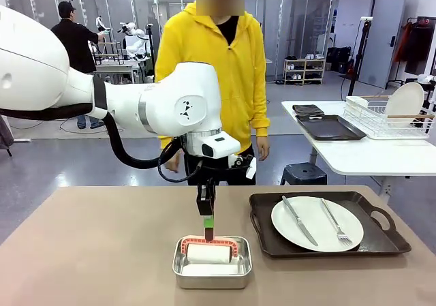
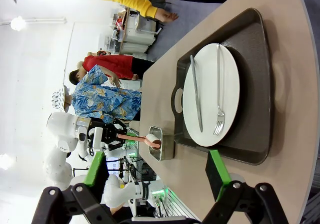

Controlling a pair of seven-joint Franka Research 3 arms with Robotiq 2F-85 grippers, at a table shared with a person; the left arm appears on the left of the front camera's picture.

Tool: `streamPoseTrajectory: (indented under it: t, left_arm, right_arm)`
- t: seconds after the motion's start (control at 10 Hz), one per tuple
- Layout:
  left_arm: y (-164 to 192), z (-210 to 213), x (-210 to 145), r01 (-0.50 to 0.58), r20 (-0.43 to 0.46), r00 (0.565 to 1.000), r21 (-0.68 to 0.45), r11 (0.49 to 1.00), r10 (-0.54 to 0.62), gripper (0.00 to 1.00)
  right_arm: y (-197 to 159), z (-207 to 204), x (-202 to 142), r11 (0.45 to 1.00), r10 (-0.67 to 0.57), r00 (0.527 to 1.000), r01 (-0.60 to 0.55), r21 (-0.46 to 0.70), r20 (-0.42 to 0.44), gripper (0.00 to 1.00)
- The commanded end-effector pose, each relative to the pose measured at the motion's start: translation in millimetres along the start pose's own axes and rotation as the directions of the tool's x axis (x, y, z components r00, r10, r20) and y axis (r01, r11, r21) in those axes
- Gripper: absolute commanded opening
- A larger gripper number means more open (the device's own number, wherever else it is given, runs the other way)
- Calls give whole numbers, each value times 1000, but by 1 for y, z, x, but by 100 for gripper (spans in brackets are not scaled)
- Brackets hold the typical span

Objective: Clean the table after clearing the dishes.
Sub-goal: Place the Lint Roller back on top of the Airtight Container.

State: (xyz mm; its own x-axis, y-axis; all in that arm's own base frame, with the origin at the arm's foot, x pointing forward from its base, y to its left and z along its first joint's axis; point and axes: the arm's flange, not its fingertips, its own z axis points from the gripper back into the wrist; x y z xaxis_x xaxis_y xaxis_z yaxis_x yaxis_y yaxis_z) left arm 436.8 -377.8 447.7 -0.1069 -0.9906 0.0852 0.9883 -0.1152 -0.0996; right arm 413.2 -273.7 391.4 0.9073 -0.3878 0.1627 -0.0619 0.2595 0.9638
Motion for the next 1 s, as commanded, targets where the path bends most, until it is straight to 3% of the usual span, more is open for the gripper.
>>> streamPoseTrajectory:
  t: [0.0, 0.6, 0.9]
  left_arm:
    - [10, -2, -4, 60, 21, 998, 7, 998, -60, 21]
    - [49, -23, -11, 22, 15, 1000, -22, 1000, -22, 21]
    - [68, -36, -9, -12, -43, 999, -27, 1000, 11, 21]
  right_arm:
    - [4, 1, -1, 1000, 7, 1000, -7, 6, -1, 100]
    - [4, 1, -1, 1000, 7, 1000, -7, 6, -1, 100]
    - [4, 1, -1, 1000, 7, 1000, -7, 6, -1, 100]
